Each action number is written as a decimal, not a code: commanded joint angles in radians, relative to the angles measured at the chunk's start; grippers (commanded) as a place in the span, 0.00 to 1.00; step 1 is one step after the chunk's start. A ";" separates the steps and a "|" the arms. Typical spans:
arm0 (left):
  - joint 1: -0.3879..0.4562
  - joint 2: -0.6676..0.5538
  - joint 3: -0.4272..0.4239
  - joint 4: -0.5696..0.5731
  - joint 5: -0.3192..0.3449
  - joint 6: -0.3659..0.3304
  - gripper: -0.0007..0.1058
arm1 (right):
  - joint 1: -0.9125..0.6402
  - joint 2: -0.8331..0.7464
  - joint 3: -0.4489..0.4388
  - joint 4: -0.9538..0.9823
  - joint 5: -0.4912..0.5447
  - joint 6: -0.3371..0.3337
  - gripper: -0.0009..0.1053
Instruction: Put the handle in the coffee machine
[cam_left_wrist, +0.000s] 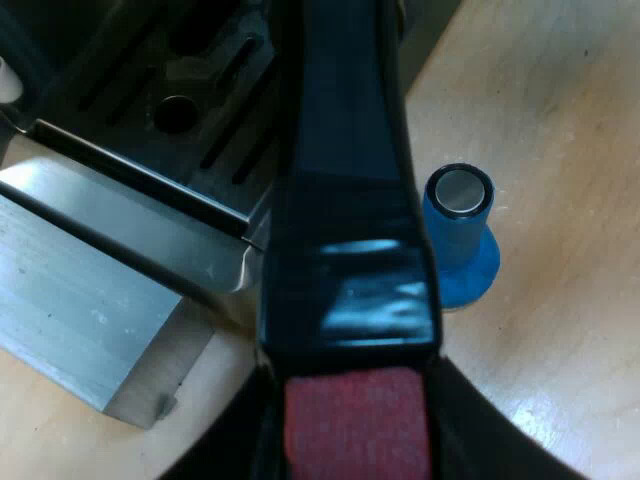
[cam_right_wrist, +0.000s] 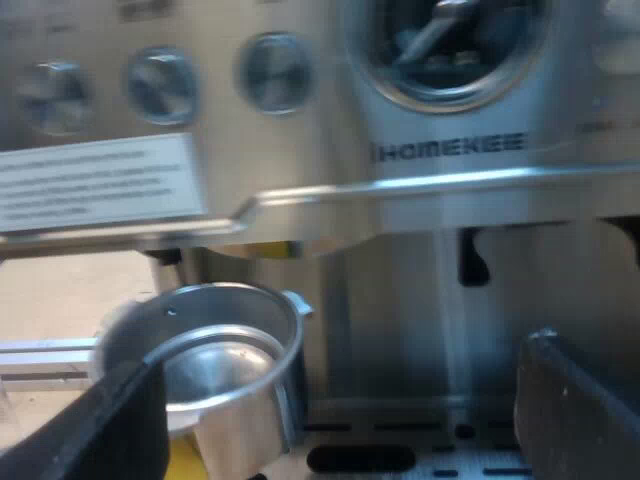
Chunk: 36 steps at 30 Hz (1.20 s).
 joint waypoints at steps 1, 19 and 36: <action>0.001 -0.006 -0.015 -0.015 0.051 0.007 0.01 | 0.000 0.026 -0.004 -0.005 -0.022 0.008 0.69; 0.001 0.045 -0.015 -0.019 0.051 0.007 0.01 | 0.000 0.178 -0.004 -0.343 0.024 -0.153 0.69; 0.001 0.074 -0.015 -0.021 0.051 0.007 0.01 | 0.000 0.221 0.004 -0.447 0.088 -0.228 0.69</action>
